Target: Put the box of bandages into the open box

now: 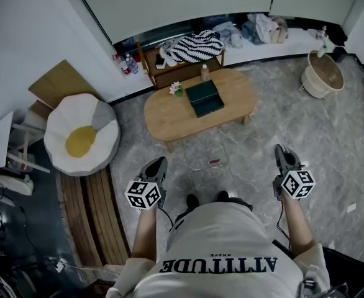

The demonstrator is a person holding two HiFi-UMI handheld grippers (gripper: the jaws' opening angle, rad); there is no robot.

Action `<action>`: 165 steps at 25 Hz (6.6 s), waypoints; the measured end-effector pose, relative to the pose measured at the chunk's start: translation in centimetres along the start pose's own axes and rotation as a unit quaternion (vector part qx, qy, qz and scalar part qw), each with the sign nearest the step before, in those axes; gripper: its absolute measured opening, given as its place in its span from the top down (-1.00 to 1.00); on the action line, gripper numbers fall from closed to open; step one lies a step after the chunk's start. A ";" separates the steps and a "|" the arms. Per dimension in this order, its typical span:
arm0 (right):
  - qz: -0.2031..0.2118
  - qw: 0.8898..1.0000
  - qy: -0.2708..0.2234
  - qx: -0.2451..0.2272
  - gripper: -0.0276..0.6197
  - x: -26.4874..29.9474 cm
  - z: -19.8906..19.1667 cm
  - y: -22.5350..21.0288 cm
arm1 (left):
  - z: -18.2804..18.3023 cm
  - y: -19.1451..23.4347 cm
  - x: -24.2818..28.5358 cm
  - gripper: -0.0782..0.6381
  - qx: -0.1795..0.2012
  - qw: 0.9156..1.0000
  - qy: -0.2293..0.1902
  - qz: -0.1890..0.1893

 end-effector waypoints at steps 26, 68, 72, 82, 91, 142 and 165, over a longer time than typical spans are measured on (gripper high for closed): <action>0.038 0.999 0.029 0.000 0.83 0.1 -0.8 -8.9 | -3.0 -8.6 5.1 0.73 -0.011 0.999 0.010 0.029; 0.044 0.996 0.061 -0.039 0.83 21.9 4.4 1.3 | 6.7 12.4 13.9 0.72 -0.017 1.000 0.009 0.004; 0.036 0.997 0.057 -0.043 0.83 23.9 4.6 2.7 | 7.3 15.4 14.8 0.72 -0.016 1.000 0.010 -0.005; 0.022 0.997 0.062 -0.041 0.83 26.2 4.4 3.8 | 8.4 18.4 17.2 0.72 -0.016 0.999 0.019 -0.026; 0.030 0.995 0.081 -0.044 0.83 27.8 3.6 3.5 | 8.4 18.8 19.1 0.72 -0.020 0.999 0.029 -0.032; 0.292 0.912 0.275 -0.083 0.83 56.4 -1.4 -12.0 | 3.2 13.5 41.0 0.72 -0.094 0.980 0.049 0.169; 0.243 0.911 0.308 -0.129 0.83 64.9 -15.0 -9.7 | -6.3 24.2 46.0 0.72 -0.117 0.982 0.097 0.110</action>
Point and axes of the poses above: the fingertips, and each gripper's own axes: x forward along the fingers, y to its left, z out of its top, the point moved 6 cm from there along -x, backward along the fingers, and after that the axes turned 4 degrees about -z, right-handed, at the moved point
